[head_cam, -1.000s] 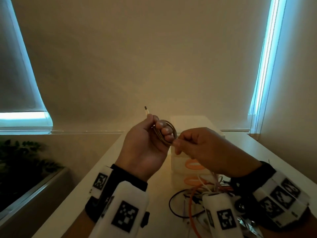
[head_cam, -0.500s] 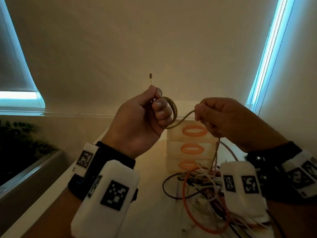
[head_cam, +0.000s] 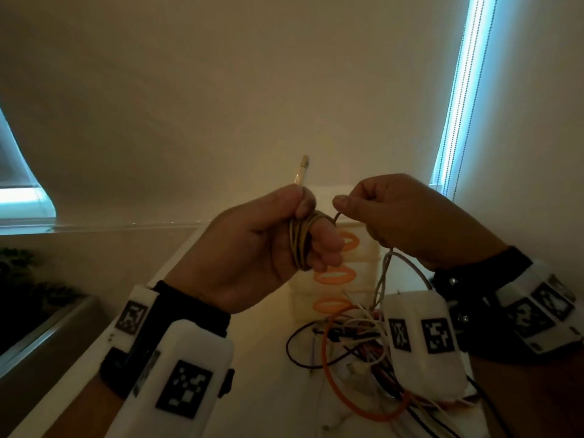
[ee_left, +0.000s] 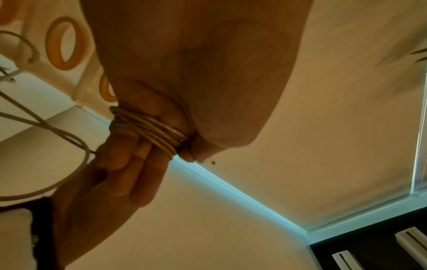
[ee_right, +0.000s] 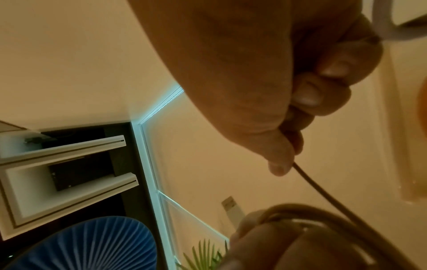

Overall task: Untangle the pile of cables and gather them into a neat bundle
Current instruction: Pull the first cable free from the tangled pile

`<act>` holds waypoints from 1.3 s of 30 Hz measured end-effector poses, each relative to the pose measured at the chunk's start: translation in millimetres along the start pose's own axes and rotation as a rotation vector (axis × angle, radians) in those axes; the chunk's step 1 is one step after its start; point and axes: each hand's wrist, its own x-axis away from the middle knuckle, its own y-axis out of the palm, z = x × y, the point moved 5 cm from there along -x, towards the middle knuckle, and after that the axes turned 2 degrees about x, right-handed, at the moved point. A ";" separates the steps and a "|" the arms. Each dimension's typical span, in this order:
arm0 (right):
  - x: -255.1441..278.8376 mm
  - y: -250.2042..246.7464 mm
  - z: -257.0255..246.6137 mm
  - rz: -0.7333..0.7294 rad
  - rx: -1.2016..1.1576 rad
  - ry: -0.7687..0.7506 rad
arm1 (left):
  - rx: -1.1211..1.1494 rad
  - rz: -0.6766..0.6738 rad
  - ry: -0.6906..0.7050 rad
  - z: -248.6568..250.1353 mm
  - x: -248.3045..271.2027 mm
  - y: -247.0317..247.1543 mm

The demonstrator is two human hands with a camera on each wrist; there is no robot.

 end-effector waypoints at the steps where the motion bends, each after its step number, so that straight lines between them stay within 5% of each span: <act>1: 1.7 0.4 -5.1 -0.004 -0.039 -0.022 | -0.015 -0.012 -0.015 -2.3 -0.3 2.6; 6: 10.0 2.2 -26.0 -0.090 -0.240 -0.136 | 0.175 0.054 0.045 11.1 2.4 -4.6; 11: 8.5 3.8 -21.3 -0.308 0.009 -0.169 | 0.446 0.015 0.130 32.2 8.8 -8.6; 16: 11.3 -8.6 -22.3 -0.194 0.173 -0.287 | 0.430 0.002 0.100 23.7 4.6 1.1; 25: 7.8 -6.7 -13.9 0.116 0.269 -0.253 | 0.348 0.026 0.014 11.4 2.1 2.3; 29: 9.4 6.1 2.2 -0.275 -0.178 -0.099 | 0.391 0.158 0.139 31.6 12.7 -16.0; 31: 8.8 8.7 15.9 -0.396 -0.182 -0.041 | 0.390 0.198 0.168 37.1 16.0 -19.8; 33: 2.3 4.2 27.8 -0.320 -0.021 -0.007 | 0.374 0.195 0.154 35.4 14.5 -17.8; 36: -5.6 -9.0 24.5 -0.012 0.196 -0.037 | 0.297 0.154 0.041 17.5 4.7 -7.0; 39: 0.7 -16.2 -0.2 0.238 0.130 -0.162 | 0.153 0.119 -0.101 -8.6 -1.6 3.3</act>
